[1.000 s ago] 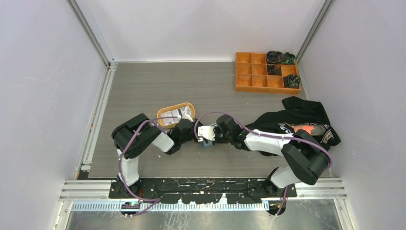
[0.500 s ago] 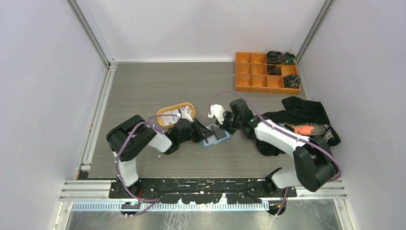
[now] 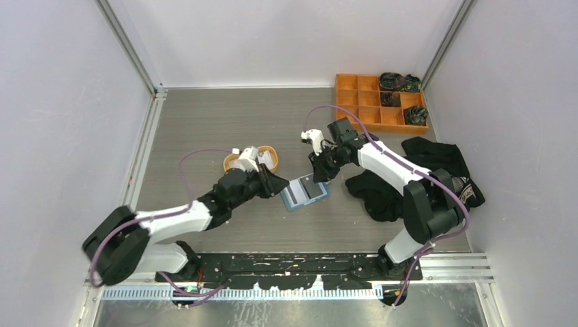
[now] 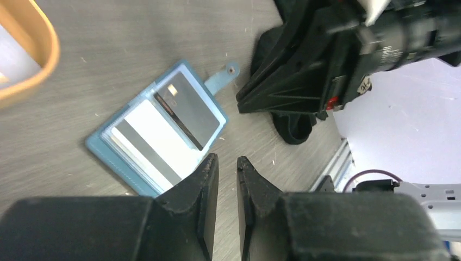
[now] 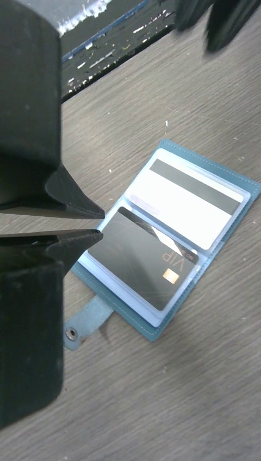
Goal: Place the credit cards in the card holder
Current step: Insert the credit card into the card holder.
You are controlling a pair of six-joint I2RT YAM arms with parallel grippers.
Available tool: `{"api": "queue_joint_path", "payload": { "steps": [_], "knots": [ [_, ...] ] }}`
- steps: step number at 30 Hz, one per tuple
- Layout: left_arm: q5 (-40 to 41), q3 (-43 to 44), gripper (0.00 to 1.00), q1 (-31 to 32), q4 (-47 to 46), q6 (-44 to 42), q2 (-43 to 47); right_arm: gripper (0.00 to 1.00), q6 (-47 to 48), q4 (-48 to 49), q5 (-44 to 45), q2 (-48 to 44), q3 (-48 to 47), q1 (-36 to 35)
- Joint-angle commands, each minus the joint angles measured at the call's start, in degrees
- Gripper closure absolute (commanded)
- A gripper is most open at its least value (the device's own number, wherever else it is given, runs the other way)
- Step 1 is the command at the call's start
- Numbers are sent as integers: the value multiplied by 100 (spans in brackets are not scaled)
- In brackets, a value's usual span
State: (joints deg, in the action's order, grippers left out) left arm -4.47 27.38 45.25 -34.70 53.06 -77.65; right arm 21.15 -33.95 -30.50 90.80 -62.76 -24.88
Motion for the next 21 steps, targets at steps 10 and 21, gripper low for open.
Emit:
{"api": "queue_joint_path", "payload": {
  "steps": [10,21],
  "knots": [
    [2114,-1604,15,-74,1998,-2273,4867,57,-77,36,1387,-1297,-320,27],
    [2346,-2241,2,-74,1815,-2848,5660,0,-950,-247,-556,-916,-1218,50]
  ]
}}
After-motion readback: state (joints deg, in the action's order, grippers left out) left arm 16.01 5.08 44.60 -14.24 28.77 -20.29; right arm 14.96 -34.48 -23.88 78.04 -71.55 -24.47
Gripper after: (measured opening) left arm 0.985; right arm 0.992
